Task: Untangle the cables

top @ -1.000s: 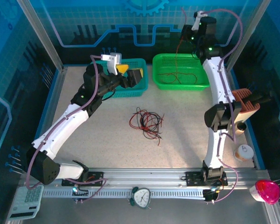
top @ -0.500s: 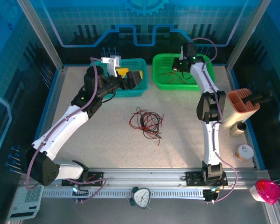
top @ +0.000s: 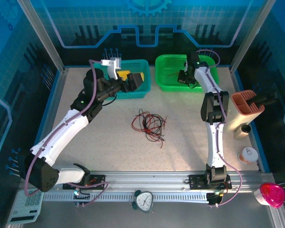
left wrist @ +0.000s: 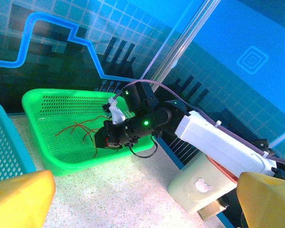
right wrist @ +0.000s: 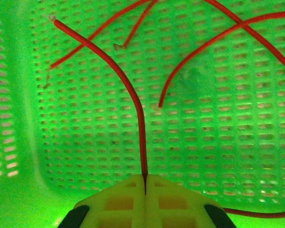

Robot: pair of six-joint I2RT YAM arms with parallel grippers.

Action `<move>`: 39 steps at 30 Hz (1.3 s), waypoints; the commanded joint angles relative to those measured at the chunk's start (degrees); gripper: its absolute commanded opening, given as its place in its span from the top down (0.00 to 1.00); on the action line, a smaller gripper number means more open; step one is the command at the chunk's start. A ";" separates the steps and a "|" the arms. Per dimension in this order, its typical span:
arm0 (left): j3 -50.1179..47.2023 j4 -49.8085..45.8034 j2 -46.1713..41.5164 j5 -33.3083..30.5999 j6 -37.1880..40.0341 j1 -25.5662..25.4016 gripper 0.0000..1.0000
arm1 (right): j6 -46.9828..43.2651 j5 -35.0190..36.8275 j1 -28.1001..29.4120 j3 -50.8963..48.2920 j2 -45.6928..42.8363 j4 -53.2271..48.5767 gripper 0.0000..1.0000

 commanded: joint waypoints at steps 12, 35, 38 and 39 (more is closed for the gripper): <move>-1.52 -2.36 -2.14 0.20 -0.10 0.13 0.01 | 1.75 -5.24 -0.49 -1.18 -13.63 2.67 0.46; -16.71 -20.64 -4.76 -11.46 -3.31 -2.66 0.01 | 8.80 -1.58 16.40 -70.63 -53.12 26.63 0.52; -17.13 -19.85 -3.77 -11.69 -3.39 -3.36 0.01 | 8.72 0.27 16.35 -72.71 -52.62 26.59 0.53; -17.05 -19.59 -3.42 -11.76 -3.43 -3.62 0.01 | 8.78 0.26 16.38 -72.90 -52.31 26.72 0.53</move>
